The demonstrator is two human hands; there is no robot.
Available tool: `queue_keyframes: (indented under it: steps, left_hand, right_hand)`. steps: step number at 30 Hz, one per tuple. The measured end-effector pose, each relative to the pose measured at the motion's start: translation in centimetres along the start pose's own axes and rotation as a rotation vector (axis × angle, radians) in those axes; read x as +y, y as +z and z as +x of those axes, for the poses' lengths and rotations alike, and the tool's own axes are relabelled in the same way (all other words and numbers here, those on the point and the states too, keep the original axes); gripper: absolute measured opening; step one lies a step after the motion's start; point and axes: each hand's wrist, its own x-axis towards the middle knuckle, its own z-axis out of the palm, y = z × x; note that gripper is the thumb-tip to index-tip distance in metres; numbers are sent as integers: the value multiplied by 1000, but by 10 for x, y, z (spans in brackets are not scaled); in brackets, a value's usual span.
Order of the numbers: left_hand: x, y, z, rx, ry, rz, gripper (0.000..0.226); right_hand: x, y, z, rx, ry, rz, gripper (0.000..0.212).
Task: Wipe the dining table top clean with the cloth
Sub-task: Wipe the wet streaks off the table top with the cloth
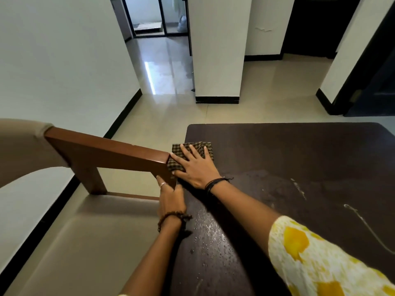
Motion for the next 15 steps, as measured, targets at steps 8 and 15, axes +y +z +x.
queue_keyframes:
  steps: [8,15]
  left_hand:
    - [-33,-6,-61,84,241,355,55]
    - [-31,-2,-61,76,544,686,75]
  right_hand:
    - [-14,2,-55,3,-98,28,58]
    - [17,-5,-75,-16,-87,51,57]
